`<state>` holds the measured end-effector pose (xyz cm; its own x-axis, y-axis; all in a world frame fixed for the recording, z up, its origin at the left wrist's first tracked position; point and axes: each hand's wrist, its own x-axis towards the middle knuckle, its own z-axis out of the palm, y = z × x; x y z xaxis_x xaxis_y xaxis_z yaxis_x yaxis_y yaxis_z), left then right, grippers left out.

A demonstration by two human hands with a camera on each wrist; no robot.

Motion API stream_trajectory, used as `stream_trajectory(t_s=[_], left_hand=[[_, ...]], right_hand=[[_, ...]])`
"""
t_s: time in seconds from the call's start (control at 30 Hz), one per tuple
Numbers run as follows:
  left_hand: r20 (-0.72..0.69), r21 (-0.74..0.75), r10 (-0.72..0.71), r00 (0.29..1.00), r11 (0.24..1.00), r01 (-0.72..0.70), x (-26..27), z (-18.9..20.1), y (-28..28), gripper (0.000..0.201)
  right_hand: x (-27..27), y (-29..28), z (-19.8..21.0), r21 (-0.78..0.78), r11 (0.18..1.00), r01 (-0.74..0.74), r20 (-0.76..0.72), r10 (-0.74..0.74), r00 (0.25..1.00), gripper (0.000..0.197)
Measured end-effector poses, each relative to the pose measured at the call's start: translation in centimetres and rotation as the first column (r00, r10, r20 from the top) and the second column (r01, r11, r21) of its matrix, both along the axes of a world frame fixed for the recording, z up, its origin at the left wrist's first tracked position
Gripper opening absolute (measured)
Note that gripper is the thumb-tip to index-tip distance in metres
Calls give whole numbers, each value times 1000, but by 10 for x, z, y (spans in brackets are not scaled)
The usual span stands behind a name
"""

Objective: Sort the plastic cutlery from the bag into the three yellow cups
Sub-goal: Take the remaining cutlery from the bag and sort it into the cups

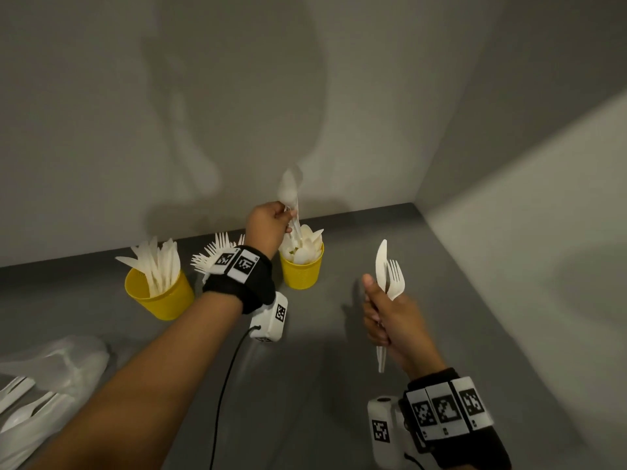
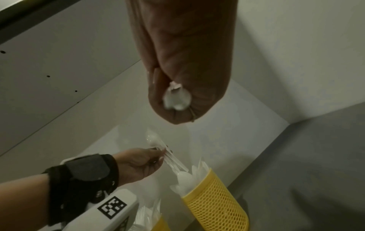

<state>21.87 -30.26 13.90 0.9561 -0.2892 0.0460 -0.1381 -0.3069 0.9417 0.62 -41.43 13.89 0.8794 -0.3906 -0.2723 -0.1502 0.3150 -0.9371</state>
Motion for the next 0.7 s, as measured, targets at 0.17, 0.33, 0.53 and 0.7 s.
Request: stream_trajectory(t_s=[0.17,0.33,0.53,0.7], left_hand=[[-28,160,19,999,987,-14,6,-23,-18,20],[52,446,-61,997,895,31,0,-36,-17,27],[220,737,-111,969,670,-90,-2,-36,-24,27],[222,785,-65,973,604,-139,-8,-52,-25,25]], right_hand=[[7,-15,-10,-8,1000,-8,-59,7,998,40],[14,-21,-15,19,999,-28,-81,30,996,40],[26,-19,-14,-35,994,-99,-102,95,990,5],[28,-21,-11,126,985,-116,-23,120,992,48]])
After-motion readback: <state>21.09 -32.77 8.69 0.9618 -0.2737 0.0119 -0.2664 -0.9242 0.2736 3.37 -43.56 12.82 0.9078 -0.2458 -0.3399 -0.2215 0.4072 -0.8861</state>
